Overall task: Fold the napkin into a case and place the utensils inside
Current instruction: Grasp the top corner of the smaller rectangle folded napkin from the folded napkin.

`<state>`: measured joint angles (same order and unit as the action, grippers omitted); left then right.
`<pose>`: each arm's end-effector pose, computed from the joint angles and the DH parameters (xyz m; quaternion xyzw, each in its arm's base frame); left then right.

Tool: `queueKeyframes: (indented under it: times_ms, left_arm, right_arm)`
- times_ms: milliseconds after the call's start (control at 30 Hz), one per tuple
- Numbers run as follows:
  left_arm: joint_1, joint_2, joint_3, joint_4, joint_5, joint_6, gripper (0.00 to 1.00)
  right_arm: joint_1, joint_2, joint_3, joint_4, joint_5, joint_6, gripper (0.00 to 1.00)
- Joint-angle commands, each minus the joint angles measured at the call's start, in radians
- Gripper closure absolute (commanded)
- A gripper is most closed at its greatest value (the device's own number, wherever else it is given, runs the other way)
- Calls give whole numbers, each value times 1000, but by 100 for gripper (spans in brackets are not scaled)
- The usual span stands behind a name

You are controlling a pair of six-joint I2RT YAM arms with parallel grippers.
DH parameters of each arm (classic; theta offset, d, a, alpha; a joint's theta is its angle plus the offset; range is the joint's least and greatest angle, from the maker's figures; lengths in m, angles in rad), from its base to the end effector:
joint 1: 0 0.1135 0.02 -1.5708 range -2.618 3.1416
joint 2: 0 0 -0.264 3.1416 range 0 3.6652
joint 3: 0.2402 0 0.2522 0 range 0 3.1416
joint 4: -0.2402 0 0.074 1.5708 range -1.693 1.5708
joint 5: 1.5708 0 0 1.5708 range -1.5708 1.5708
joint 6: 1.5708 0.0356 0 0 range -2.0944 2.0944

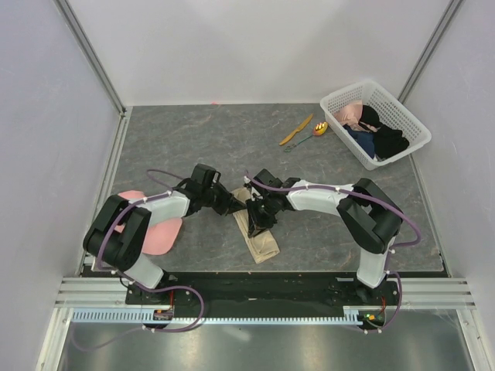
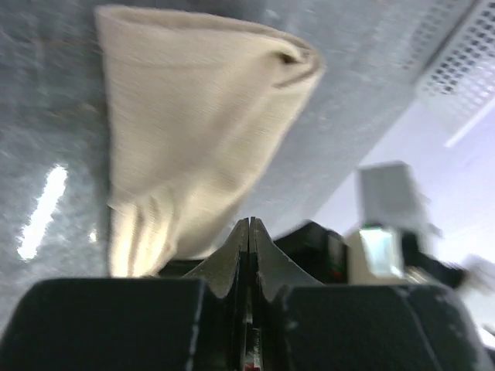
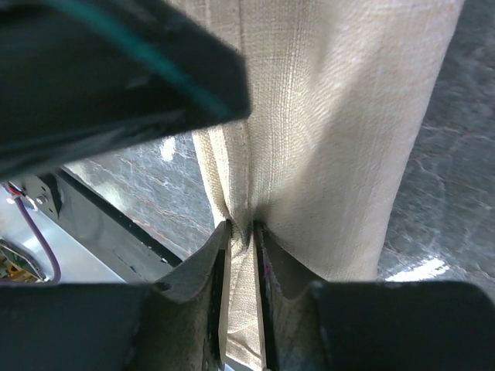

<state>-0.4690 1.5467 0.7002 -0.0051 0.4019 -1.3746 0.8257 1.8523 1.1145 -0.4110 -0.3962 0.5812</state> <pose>0.2535 -0.1441 0.1534 -0.3381 0.8555 -0.3876 0.0596 0.2331 0.2730 0.1493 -0.1578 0.9465 0.2796 0.0321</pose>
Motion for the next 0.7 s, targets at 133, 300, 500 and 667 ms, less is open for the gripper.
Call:
queueKeyframes:
  times_ms: [133, 300, 500, 667]
  left_arm:
    - [-11, 69, -18, -64, 5, 138, 96]
    - [-10, 62, -30, -78, -3, 230, 96]
    - [-5, 62, -51, -99, -17, 253, 97]
    - [-3, 87, -48, -84, -14, 256, 97]
  right_arm:
    - [-37, -113, 5, 6, -20, 37, 73]
    - [-43, -165, -8, -5, -81, 68, 62]
    - [9, -120, -146, 160, -113, 137, 70]
    - [9, -53, -257, 232, -93, 97, 78]
